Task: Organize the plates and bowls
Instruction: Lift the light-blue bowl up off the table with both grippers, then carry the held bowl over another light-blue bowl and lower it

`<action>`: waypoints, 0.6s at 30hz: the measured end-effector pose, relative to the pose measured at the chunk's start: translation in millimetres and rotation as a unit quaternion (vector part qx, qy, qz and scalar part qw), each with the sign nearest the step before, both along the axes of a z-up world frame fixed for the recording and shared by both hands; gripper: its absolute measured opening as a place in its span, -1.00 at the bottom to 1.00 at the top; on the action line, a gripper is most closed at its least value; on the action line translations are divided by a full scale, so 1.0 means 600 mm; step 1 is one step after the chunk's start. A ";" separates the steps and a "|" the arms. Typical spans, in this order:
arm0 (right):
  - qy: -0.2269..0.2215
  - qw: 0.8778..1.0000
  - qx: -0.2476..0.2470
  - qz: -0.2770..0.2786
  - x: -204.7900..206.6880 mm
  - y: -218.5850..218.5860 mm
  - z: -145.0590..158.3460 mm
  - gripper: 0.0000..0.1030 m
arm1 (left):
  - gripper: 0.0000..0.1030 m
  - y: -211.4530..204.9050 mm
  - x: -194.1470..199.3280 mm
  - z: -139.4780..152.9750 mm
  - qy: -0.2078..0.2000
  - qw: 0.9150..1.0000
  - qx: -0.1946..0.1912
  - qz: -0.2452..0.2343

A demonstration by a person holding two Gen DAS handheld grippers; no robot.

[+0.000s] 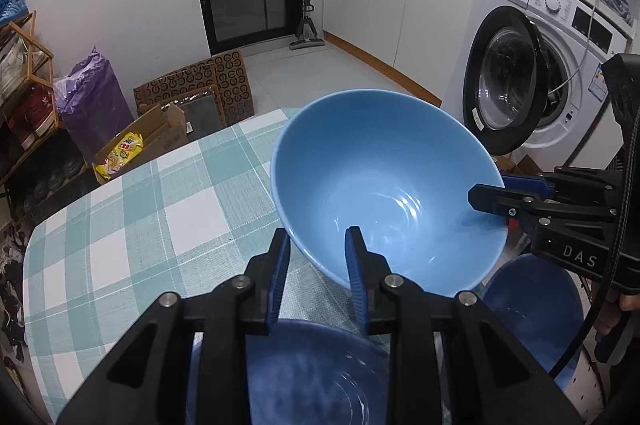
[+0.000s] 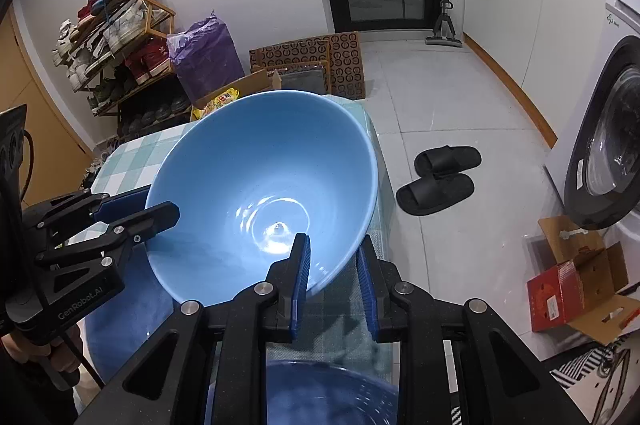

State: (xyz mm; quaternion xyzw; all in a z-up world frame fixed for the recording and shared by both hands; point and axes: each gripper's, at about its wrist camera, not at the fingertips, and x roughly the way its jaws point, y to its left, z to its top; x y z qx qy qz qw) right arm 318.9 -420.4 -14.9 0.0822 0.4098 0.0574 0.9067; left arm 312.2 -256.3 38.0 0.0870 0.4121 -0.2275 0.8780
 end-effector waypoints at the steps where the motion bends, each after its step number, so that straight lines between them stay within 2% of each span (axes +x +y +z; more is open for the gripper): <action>1: -0.002 1.000 -0.001 0.000 -0.004 0.000 0.005 -0.54 | -0.49 0.001 -0.003 0.003 -0.002 1.000 -0.001 0.000; 18: -0.036 0.999 -0.003 0.004 -0.076 0.017 0.075 -0.54 | -0.48 0.029 -0.053 0.059 -0.033 0.999 -0.011 0.004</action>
